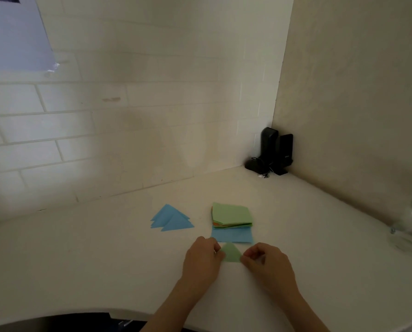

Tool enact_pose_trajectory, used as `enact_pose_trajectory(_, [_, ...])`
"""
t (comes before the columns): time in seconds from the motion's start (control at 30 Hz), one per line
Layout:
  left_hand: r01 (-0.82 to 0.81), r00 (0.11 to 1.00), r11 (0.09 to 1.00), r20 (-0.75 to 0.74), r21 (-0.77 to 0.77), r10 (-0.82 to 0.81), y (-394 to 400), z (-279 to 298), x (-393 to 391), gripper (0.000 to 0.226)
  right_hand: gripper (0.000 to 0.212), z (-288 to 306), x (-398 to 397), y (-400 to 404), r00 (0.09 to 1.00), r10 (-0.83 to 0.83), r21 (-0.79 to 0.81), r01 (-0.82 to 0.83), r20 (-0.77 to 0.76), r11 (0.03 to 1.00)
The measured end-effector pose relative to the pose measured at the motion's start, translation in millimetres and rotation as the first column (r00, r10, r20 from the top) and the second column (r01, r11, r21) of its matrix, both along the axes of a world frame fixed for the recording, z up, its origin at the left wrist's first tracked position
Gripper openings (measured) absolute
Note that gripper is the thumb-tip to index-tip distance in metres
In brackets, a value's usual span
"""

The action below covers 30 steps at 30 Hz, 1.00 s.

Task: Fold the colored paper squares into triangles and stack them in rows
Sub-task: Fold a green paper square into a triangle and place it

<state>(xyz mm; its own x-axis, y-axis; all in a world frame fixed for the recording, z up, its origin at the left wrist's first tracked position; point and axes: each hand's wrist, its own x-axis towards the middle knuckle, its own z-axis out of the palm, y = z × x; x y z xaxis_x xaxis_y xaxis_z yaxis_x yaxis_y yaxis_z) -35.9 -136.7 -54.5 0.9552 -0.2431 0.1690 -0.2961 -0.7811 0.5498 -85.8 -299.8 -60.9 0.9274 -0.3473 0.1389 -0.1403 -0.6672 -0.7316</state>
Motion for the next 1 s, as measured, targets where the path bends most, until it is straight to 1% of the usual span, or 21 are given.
enact_pose_trajectory(0.07, [-0.015,1.0,1.0,0.024,-0.026,0.016,12,3,5,0.016,0.01,-1,1,0,0.997,-0.032,0.019,0.031,0.075,0.999])
enact_pose_trajectory(0.1, [-0.04,0.999,0.998,0.034,-0.049,0.041,20,6,10,0.015,0.011,-1,4,1,0.991,-0.039,-0.011,0.04,0.13,0.999])
enact_pose_trajectory(0.17, [-0.103,0.992,0.988,0.057,-0.115,0.11,41,14,22,0.01,0.011,0,14,3,0.964,-0.003,-0.131,0.04,0.265,0.991])
enact_pose_trajectory(0.23, [-0.167,0.981,0.971,0.069,-0.169,0.181,61,19,33,0.012,0.008,4,29,9,0.944,0.047,-0.241,0.035,0.326,0.97])
enact_pose_trajectory(0.27, [-0.195,0.975,0.962,0.067,-0.189,0.211,70,21,38,0.014,0.011,7,39,13,0.946,0.066,-0.275,0.026,0.318,0.961])
enact_pose_trajectory(0.37, [-0.252,0.961,0.939,0.049,-0.236,0.271,88,20,50,0.016,0.032,13,66,25,0.959,0.122,-0.33,-0.032,0.255,0.943])
enact_pose_trajectory(0.43, [-0.254,0.959,0.936,0.064,-0.242,0.277,93,16,53,0.014,0.047,16,78,29,0.977,0.159,-0.377,-0.095,0.142,0.921])
enact_pose_trajectory(0.47, [-0.246,0.959,0.939,0.077,-0.24,0.271,93,13,55,0.012,0.053,17,82,30,0.982,0.172,-0.425,-0.122,0.083,0.897])
enact_pose_trajectory(0.53, [-0.235,0.961,0.945,0.089,-0.227,0.261,93,8,58,0.01,0.057,15,88,30,0.985,0.174,-0.5,-0.157,-0.013,0.852])
enact_pose_trajectory(0.6, [-0.239,0.961,0.953,0.095,-0.188,0.26,94,1,63,0.01,0.056,12,89,32,0.987,0.149,-0.525,-0.156,-0.055,0.837])
enact_pose_trajectory(0.7, [-0.254,0.953,0.959,0.138,-0.121,0.27,95,-10,70,0.01,0.047,4,90,33,0.994,0.104,-0.571,-0.102,-0.03,0.815])
enact_pose_trajectory(0.87, [-0.274,0.941,0.949,0.16,-0.154,0.297,92,-13,77,0.008,0.024,-7,96,35,0.992,0.061,-0.549,0.009,0.109,0.836])
enact_pose_trajectory(1.0, [-0.286,0.937,0.94,0.153,-0.186,0.315,93,-15,79,0.01,0.014,-11,97,36,0.987,0.07,-0.531,0.016,0.141,0.847])
